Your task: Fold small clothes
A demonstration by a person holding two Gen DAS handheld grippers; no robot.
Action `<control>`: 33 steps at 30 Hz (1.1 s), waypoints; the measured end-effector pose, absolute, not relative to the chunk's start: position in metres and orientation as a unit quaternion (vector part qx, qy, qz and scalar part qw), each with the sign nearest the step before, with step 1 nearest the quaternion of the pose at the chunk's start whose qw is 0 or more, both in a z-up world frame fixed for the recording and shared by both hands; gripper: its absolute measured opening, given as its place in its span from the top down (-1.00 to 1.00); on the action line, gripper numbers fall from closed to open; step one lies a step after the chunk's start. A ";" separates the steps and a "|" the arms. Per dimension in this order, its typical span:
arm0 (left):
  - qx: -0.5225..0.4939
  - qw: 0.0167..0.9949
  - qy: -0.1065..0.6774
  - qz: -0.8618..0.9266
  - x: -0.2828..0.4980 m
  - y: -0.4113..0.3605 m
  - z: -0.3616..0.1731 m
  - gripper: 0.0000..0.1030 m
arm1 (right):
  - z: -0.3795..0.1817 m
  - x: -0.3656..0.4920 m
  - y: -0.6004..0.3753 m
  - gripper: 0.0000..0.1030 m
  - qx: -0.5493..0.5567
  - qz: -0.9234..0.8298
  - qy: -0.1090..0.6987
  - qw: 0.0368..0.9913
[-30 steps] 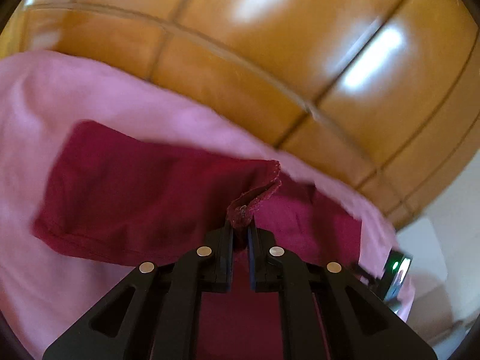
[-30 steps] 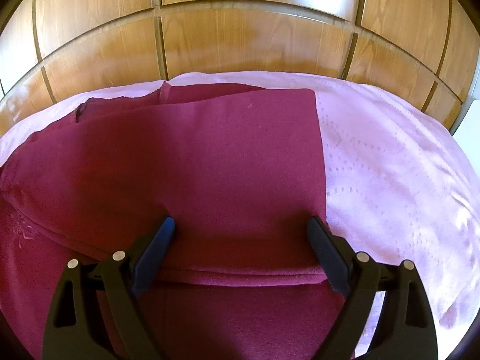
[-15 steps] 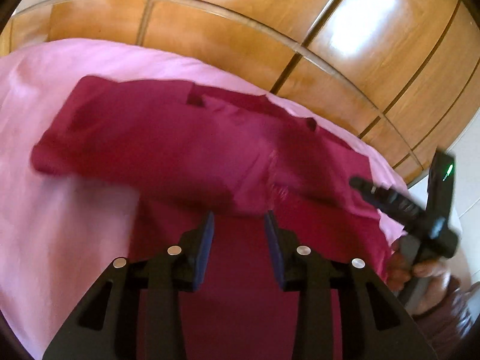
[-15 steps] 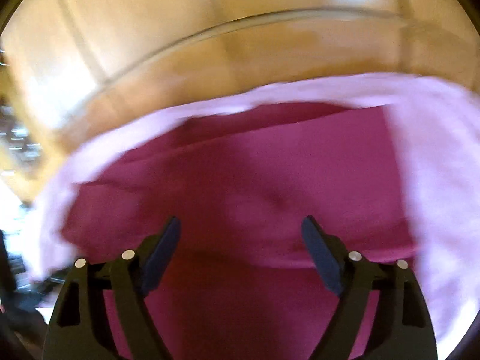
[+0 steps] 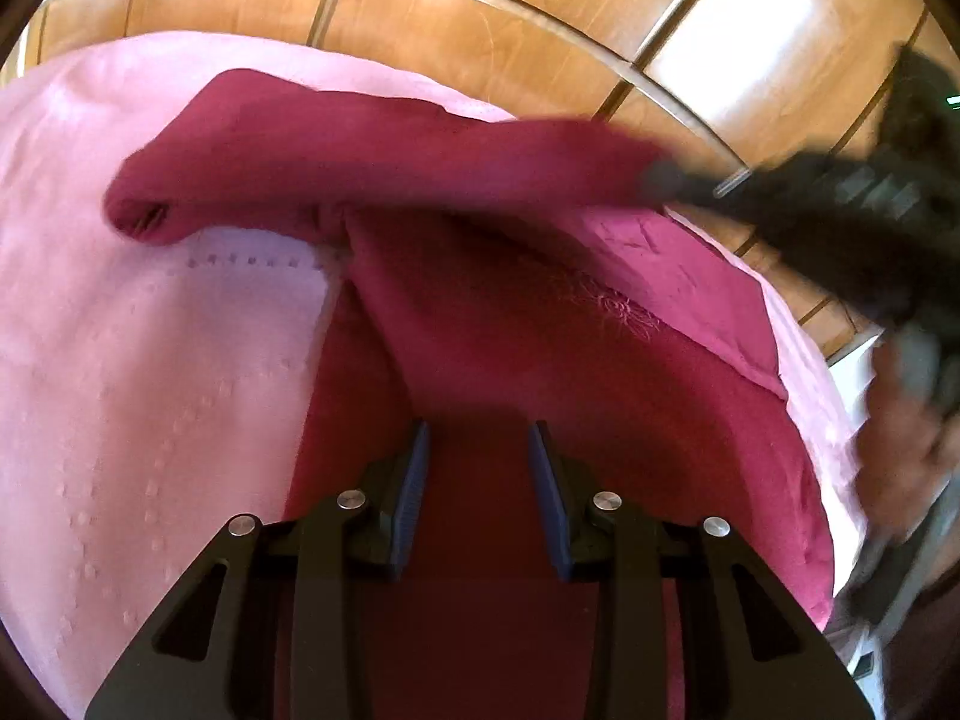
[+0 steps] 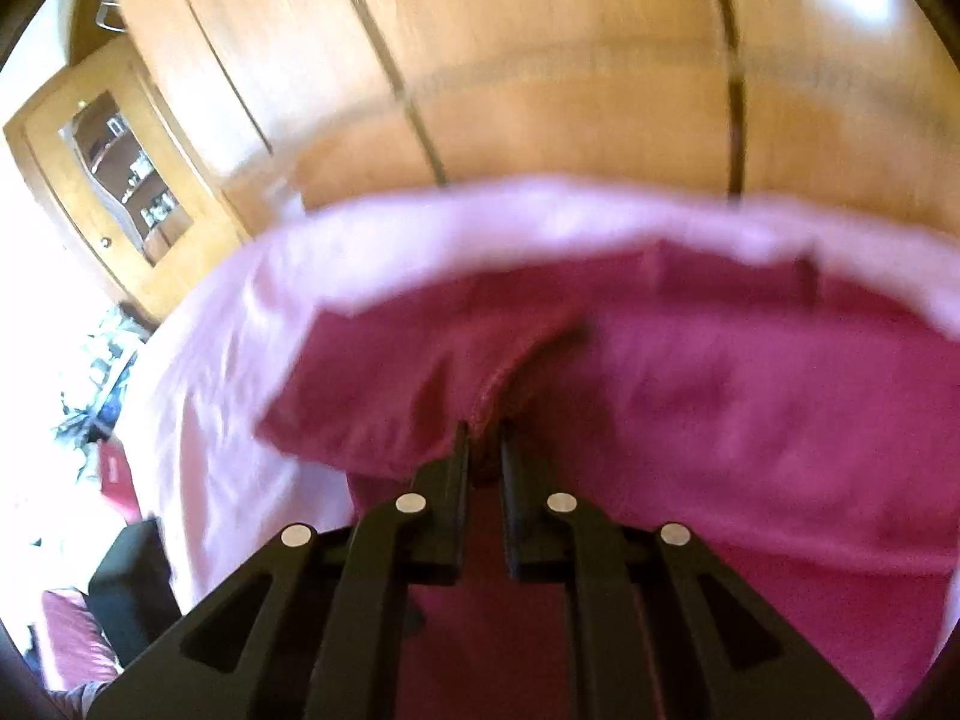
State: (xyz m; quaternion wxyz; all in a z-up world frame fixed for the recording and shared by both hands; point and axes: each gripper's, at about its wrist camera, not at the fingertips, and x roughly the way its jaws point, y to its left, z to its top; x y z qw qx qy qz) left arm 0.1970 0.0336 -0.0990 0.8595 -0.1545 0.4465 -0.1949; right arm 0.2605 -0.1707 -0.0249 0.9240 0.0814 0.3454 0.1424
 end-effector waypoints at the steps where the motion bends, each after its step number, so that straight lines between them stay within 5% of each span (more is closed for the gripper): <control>1: -0.155 0.859 0.446 -0.195 0.197 0.034 -0.100 0.35 | -0.007 0.256 -0.182 0.85 0.080 0.137 0.326 0.932; 9: -0.144 0.864 0.442 -0.193 0.196 0.029 -0.099 0.35 | 0.040 0.235 -0.279 0.85 0.089 0.052 0.275 0.956; 23: -0.128 0.857 0.471 -0.164 0.205 0.026 -0.083 0.35 | -0.109 0.245 -0.394 0.84 0.199 -0.094 0.409 0.885; 33: -0.110 0.895 0.401 -0.158 0.245 0.019 -0.034 0.35 | -0.096 0.220 -0.391 0.85 0.219 -0.083 0.365 0.901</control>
